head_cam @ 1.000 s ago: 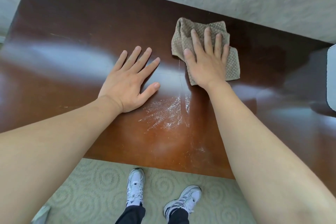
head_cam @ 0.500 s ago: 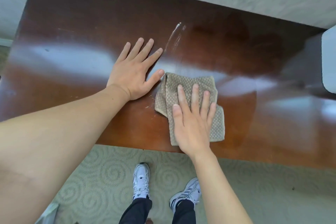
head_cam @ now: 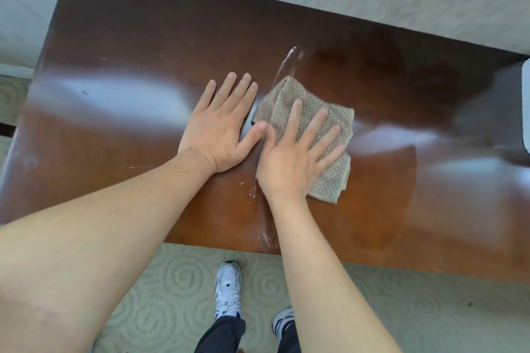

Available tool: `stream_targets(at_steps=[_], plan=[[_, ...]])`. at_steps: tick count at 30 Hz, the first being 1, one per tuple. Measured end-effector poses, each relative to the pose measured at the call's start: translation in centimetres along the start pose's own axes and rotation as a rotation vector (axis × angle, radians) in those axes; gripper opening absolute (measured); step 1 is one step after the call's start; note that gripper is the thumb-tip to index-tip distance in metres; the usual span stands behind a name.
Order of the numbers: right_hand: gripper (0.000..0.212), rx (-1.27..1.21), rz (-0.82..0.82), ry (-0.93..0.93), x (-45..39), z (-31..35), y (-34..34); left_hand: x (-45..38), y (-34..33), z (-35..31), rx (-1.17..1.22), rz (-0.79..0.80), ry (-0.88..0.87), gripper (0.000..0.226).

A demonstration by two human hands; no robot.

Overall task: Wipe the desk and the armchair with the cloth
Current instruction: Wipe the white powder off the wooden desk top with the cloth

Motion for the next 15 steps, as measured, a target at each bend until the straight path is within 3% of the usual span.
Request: stream_targets(at_steps=[6,15], plan=[[0.064,0.024,-0.016,0.022,-9.4,2.7,2.4,-0.1,-0.2,0.0,0.001,-0.004,-0.001,0.081],[0.057,0.127,-0.028,0.354,-13.4,3.4,4.1,-0.2,-0.4,0.1,-0.005,-0.022,-0.004,0.084]])
Point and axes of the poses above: each hand's wrist, its own x-axis away from the middle knuckle, its own y-axis out of the back of the hand, z = x × y, the point moved 5 cm from there along -x, towards the middle knuckle, and after that the axes turned 6 degrees about z, right-handed, at the moved point
